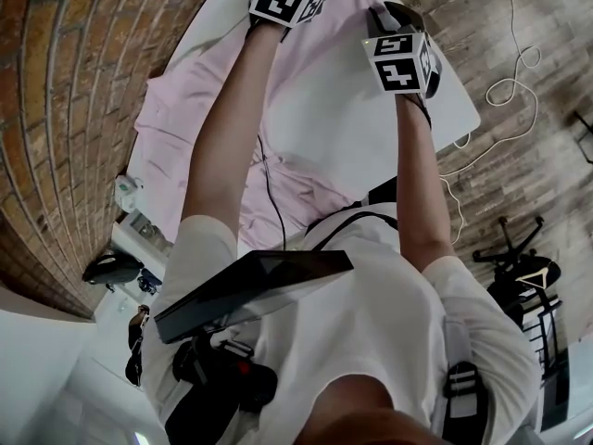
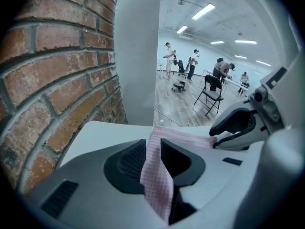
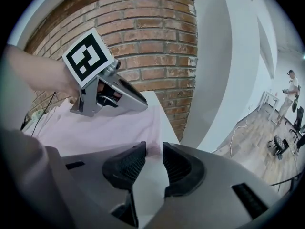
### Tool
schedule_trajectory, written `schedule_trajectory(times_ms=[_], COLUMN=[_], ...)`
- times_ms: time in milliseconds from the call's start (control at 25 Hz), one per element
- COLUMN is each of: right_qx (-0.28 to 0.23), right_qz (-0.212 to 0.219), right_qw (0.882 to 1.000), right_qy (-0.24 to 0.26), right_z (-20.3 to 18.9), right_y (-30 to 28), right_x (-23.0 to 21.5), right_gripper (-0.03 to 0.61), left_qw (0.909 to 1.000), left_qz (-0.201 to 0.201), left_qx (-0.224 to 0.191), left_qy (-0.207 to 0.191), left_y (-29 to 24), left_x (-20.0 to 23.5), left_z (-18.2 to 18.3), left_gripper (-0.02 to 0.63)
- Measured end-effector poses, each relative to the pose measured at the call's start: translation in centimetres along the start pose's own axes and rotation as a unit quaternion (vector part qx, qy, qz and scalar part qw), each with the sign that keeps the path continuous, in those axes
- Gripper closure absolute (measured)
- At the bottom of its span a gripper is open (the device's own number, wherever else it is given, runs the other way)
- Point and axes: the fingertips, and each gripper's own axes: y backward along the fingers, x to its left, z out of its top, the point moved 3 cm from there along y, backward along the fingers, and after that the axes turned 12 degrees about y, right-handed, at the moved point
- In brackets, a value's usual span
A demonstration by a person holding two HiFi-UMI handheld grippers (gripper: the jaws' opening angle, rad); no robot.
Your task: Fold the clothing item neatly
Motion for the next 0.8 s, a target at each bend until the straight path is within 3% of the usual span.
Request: schedule_trajectory(times_ms=[240, 400, 520, 800], right_qx=[0.005, 0.006, -0.003, -0.070], right_qz=[0.013, 0.025, 0.024, 0.029], right_qw=[1.000, 1.000, 0.999, 0.996], right_qy=[-0.011, 0.014, 0.029, 0.043], right_z=[-0.2, 0.2, 0.6, 4.1], right_y=[-0.1, -0.3, 0.1, 4.0], right_x=[0.1, 0.6, 0.8, 1.7], right_gripper=[0.477, 0.537, 0.541, 0.541], left_qw=[0.9997, 0.9993, 0.9992, 0.9995], left_qz=[-0.004, -0.004, 0.001, -0.012], left_qx=[0.019, 0.038, 0.040, -0.017], left_qy=[0.011, -0.002, -0.009, 0.025], left_y=[-0.7, -0.8, -0.6, 4.5], left_x=[0.1, -0.2, -0.5, -0.4], left_z=[-0.5, -0.5, -0.6, 0.9], left_gripper=[0.522, 0.593, 0.598, 0.598])
